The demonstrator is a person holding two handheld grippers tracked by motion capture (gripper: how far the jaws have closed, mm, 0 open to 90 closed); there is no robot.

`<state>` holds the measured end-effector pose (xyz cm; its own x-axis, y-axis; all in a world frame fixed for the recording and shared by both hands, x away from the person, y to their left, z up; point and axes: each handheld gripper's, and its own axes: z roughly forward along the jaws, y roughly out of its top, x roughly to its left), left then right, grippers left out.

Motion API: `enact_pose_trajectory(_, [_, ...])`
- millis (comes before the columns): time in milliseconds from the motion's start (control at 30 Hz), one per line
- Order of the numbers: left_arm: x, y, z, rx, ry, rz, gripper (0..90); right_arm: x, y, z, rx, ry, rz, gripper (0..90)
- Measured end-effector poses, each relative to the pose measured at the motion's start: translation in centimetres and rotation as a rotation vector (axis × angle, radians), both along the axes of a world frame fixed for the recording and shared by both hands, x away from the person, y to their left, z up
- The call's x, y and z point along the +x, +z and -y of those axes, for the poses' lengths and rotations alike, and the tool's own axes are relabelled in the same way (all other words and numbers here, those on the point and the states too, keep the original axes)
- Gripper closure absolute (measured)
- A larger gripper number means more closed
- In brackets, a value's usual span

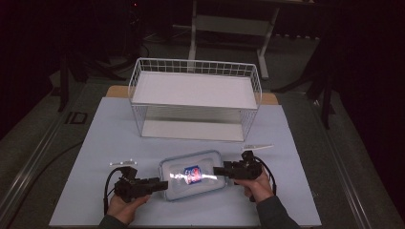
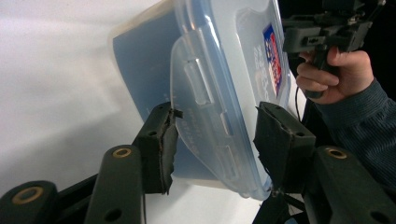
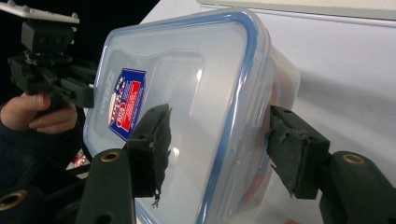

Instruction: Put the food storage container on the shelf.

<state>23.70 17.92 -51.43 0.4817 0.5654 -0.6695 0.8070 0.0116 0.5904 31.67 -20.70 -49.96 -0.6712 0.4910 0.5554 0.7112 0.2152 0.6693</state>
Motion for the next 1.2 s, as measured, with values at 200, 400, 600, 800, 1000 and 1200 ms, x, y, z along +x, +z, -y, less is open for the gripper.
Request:
enact_pose_trajectory(200, [-0.3, 0.3, -0.1, -0.002, -0.016, 0.02, 54.0, -1.1, 0.2, 0.7, 0.012, 0.009, 0.017, 46.2])
enact_pose_trajectory(400, [-0.3, 0.5, 0.1, 0.004, -0.028, 0.041, 54.8, -2.0, 0.1, 1.6, 0.04, 0.01, 0.006, 50.8])
enact_pose_trajectory(600, [-0.4, 0.7, 0.2, 0.02, -0.034, 0.067, 54.6, -2.9, 0.3, 2.0, 0.041, 0.0, -0.021, 52.1])
enact_pose_trajectory(800, [-0.6, 0.8, 0.6, 0.038, -0.023, 0.091, 53.1, -3.5, 0.6, 1.8, 0.004, -0.006, -0.025, 51.7])
enact_pose_trajectory(1000, [-0.7, 1.0, 0.7, 0.063, -0.014, 0.092, 51.8, -4.1, 0.9, 1.5, -0.017, -0.028, -0.013, 51.8])
enact_pose_trajectory(1200, [-0.7, 1.2, 0.3, 0.07, 0.014, 0.093, 51.1, -4.4, 1.0, 0.9, -0.029, -0.041, 0.002, 52.0])
